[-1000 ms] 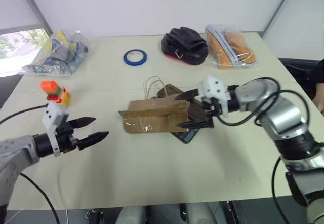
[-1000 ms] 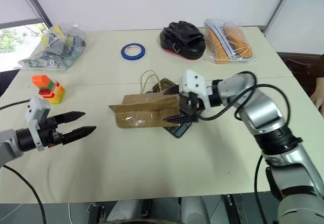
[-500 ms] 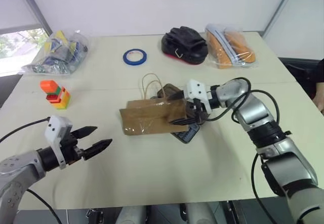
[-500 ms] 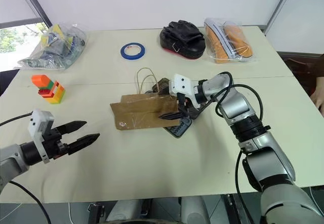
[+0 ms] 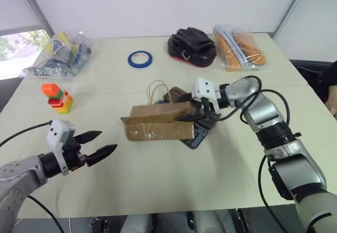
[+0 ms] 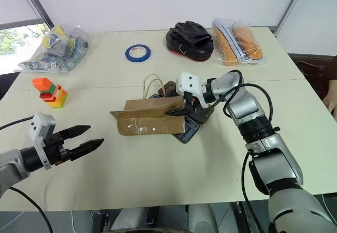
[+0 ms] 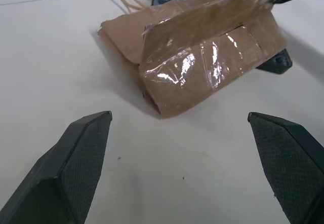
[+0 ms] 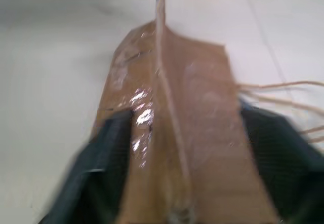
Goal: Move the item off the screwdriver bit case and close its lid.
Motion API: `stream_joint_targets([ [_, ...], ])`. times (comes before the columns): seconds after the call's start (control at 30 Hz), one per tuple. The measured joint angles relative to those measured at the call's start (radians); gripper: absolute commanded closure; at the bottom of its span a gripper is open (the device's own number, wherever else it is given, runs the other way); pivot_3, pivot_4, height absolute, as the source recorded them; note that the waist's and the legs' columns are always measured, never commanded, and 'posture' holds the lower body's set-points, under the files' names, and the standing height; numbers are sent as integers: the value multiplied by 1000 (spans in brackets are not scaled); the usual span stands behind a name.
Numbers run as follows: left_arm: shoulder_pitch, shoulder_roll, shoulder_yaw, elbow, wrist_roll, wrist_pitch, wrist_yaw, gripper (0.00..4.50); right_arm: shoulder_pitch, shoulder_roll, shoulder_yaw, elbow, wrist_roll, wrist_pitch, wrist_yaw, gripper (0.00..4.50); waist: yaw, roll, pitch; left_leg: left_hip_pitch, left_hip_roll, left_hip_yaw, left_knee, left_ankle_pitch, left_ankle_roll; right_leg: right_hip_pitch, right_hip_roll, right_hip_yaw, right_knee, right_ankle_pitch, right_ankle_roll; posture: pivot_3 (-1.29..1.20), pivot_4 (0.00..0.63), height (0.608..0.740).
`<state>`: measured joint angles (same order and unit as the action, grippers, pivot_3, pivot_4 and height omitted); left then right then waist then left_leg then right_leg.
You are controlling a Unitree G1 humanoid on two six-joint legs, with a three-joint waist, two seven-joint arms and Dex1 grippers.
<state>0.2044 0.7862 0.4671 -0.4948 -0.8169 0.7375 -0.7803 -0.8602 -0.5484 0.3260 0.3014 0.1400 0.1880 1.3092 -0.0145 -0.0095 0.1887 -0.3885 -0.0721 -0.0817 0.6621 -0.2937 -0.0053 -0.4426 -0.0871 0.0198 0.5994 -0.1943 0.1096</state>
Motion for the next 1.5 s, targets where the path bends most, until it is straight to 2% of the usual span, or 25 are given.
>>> stream_joint_targets([
  [0.1, -18, 13, 0, 1, -2, 0, -2, 0, 13, 1, 12, 17, -12, -2, 13, 4467, 0, 0, 0, 0, 0, 0, 0, 0, 0, 0, 0, 0, 0, 0, 0, 0, 150, 740],
  [0.33, -28, 8, -2, 4, -4, 1, 7, 0, 13, 25, -22, 26, 13, 25, 2, 4467, -3, 0, 0, 0, 0, 0, 0, 1, -1, -1, 0, 0, 1, 0, 0, 0, 150, 740],
  [0.6, 11, -3, -2, 17, -10, 12, -2, 0, -160, -8, -264, -123, 249, 294, -49, 4467, 5, 0, 0, 0, 0, -1, 0, 0, -1, 0, 0, -1, 1, 0, 0, 0, 150, 740],
  [0.67, -34, -3, -4, 20, -11, 10, 5, 0, -152, -68, -274, -120, 203, 272, -100, 4467, 15, -2, -2, 0, -1, -2, 0, 0, -1, 2, -1, -2, -1, 0, 0, 0, 150, 740],
  [0.77, -113, -3, -20, 16, -24, 11, 17, 0, -62, -156, -275, -86, 92, 226, -202, 4467, 26, -3, -2, 0, -2, -1, 1, 0, 0, 1, -2, -1, 0, 0, 0, 0, 150, 740],
  [0.9, -224, -3, -115, 4, -24, 13, 4, 0, 90, -223, -317, -61, 6, 267, -380, 4467, 25, -1, -1, -2, -2, 0, 1, 3, -6, -1, -2, 0, 0, 0, 0, 0, 150, 740],
  [1.03, -306, -3, -180, 35, -12, 8, -20, 0, 108, -225, -425, -55, -42, 349, -618, 4467, 4, 3, 0, -2, -1, 2, 1, 4, -6, -3, 0, 2, 3, 0, 0, 0, 150, 740],
  [1.17, -347, -9, -235, 102, 21, -9, -39, 0, 141, -220, -508, -42, -94, 325, -812, 4467, -4, 2, 0, -1, 0, 2, 1, 2, -3, -2, 1, 2, 3, 0, 0, 0, 150, 740],
  [1.37, -393, -16, -287, 155, 48, -26, -69, 0, 213, -182, -516, 14, -106, 295, -900, 4467, 0, 3, 0, -1, 0, 2, 1, 2, -2, -2, 1, 3, 4, 0, 0, 0, 150, 740],
  [1.43, -401, -20, -289, 166, 54, -29, -74, 0, 221, -181, -516, 14, -104, 293, -901, 3945, -2, 3, 0, -1, 0, 2, 1, 2, -2, -2, 1, 3, 4, 0, 0, 0, 150, 740],
  [1.5, -402, -22, -289, 170, 62, -31, -77, 0, 235, -182, -519, 14, -99, 292, -900, 3118, -1, 3, 0, -1, 0, 2, 1, 2, -2, -1, 1, 2, 4, 0, 0, 0, 150, 740],
])
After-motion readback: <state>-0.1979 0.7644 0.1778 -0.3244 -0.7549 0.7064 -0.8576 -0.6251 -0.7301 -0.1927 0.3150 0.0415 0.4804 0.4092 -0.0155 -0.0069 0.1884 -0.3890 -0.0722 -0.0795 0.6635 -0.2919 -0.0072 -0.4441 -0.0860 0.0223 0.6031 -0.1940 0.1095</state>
